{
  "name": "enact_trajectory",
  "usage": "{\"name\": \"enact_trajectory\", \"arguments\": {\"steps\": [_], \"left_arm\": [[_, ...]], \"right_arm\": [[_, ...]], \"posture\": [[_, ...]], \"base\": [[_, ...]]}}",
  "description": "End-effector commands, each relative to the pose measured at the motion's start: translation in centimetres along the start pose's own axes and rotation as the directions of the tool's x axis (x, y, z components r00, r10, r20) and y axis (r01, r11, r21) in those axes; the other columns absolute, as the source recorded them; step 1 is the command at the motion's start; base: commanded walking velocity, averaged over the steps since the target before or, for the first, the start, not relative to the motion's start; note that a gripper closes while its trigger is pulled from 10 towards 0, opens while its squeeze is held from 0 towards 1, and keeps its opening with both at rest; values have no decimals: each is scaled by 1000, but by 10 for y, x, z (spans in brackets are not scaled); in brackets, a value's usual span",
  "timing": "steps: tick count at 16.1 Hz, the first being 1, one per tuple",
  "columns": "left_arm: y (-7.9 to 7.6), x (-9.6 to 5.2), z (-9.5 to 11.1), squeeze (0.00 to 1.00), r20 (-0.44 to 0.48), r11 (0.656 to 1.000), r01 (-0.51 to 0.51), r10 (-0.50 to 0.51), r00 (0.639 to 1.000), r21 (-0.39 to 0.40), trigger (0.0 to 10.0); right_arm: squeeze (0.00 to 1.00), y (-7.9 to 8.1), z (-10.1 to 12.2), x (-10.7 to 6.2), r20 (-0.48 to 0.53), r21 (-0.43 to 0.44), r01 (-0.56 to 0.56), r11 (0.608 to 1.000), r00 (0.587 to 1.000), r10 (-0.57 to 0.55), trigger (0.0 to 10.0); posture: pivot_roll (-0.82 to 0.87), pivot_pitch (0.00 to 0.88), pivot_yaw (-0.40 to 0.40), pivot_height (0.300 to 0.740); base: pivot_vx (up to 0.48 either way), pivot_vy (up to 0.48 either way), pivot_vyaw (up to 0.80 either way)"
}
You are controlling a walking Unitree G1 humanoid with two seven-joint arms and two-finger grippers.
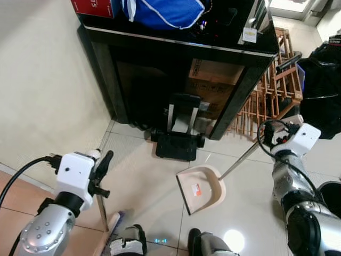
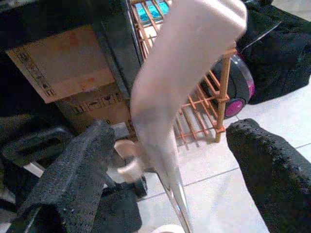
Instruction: Sweep floor
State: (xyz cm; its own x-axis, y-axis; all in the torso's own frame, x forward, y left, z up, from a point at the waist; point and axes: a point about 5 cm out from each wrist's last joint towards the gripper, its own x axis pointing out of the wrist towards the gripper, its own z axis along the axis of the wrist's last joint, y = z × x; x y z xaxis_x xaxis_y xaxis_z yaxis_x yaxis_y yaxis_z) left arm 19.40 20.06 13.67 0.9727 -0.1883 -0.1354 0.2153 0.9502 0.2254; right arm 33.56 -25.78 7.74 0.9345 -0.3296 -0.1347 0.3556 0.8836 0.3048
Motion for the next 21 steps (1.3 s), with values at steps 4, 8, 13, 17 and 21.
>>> {"name": "enact_trajectory", "arguments": {"steps": [4,8,13,17,21], "left_arm": [[6,-10,3,0,-7,1000,-2,2,1000,20,10000],[10,-11,5,0,-8,999,-4,5,1000,31,10000],[12,-11,7,0,-5,999,12,-12,1000,38,10000],[13,-12,9,0,-8,999,21,-21,1000,44,10000],[15,-15,8,0,-21,998,35,-34,999,50,10000]], "right_arm": [[0,-1,2,2,-16,-2,22,1000,1000,-22,10000],[0,1,3,4,-33,-27,21,999,999,-22,10000],[0,-11,8,5,-26,-41,79,996,996,-80,10000],[0,-12,8,4,-13,-30,74,997,997,-75,10000],[0,-15,8,4,-21,-39,71,997,997,-72,10000]], "posture": [[295,230,-20,740],[306,225,-15,740],[319,223,-4,740],[319,228,6,740],[325,236,15,740]], "base": [[0,0,0],[0,0,0],[0,0,0],[0,0,0],[0,0,0]]}}
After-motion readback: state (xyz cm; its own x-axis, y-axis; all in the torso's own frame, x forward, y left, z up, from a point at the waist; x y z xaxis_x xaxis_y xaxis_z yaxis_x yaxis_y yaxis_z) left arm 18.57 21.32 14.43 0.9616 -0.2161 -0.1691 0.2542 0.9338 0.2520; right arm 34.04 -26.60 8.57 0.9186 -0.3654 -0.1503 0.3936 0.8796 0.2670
